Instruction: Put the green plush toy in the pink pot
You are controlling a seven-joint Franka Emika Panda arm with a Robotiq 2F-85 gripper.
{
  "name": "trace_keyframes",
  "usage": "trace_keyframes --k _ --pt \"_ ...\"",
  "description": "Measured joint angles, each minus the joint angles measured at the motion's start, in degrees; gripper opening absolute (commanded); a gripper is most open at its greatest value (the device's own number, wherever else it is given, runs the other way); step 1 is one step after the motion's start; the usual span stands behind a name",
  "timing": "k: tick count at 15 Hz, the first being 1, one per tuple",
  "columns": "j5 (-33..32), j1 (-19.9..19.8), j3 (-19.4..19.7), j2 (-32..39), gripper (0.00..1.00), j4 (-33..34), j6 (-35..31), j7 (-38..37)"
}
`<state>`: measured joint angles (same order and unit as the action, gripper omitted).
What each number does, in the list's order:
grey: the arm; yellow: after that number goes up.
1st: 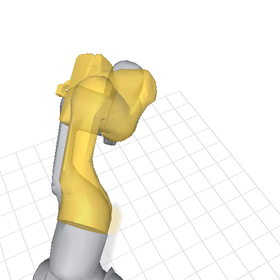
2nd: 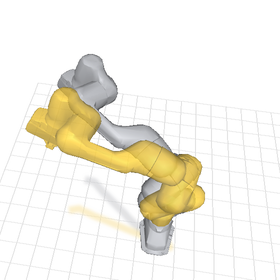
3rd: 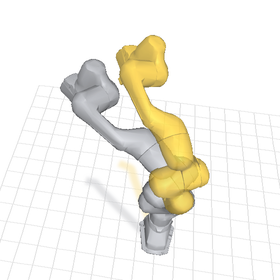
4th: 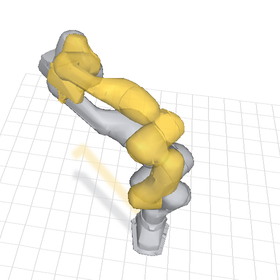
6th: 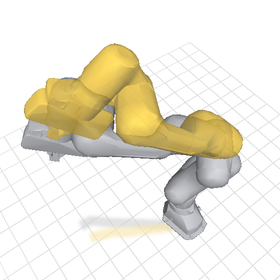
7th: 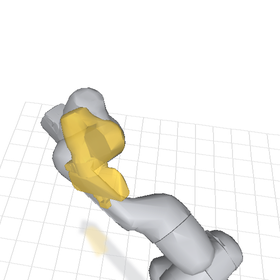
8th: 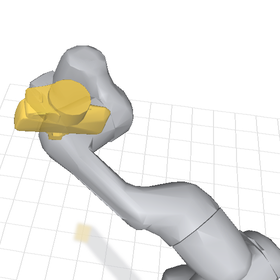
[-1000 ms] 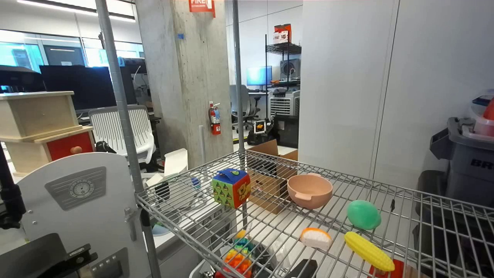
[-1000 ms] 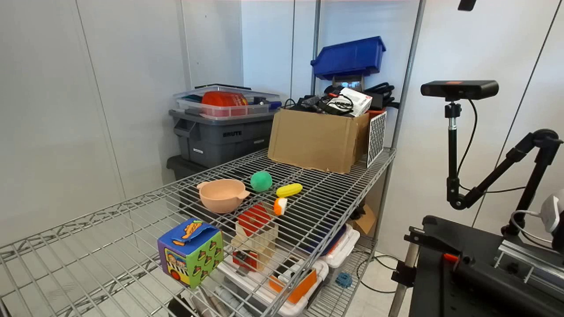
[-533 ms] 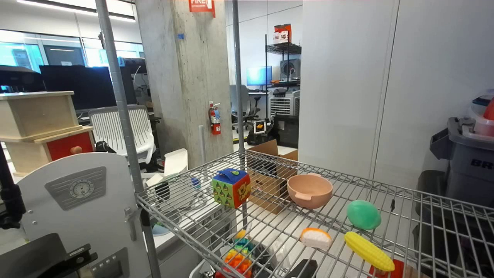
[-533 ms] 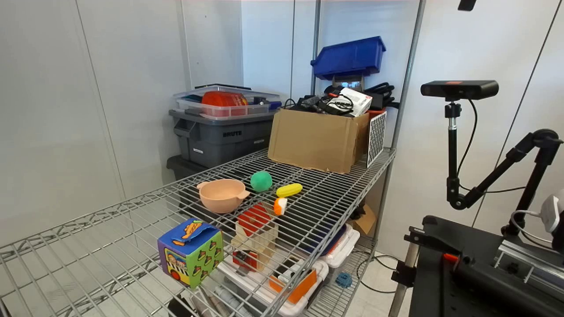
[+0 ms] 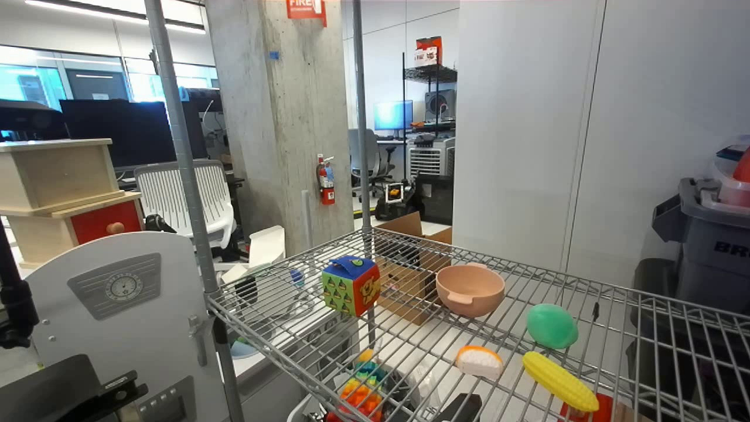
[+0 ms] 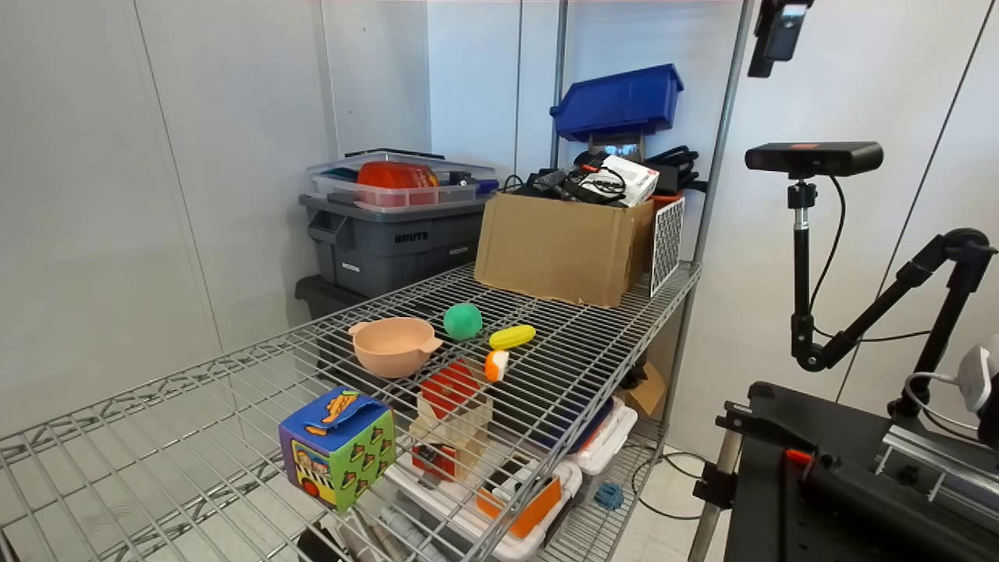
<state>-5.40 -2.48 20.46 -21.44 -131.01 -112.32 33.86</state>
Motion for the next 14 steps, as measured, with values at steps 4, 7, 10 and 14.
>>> trace_keyframes --k 4,7,10,14 --pt "6.4 0.8 -0.2 14.9 1.00 9.5 -0.3 1.4" --pt "11.4 -0.8 -2.0 26.0 1.00 18.1 -0.2 2.6" --pt "14.2 -4.9 -4.8 36.8 1.00 27.0 -0.1 3.0" --pt "14.7 -11.4 -8.6 48.5 1.00 37.3 0.7 3.6"
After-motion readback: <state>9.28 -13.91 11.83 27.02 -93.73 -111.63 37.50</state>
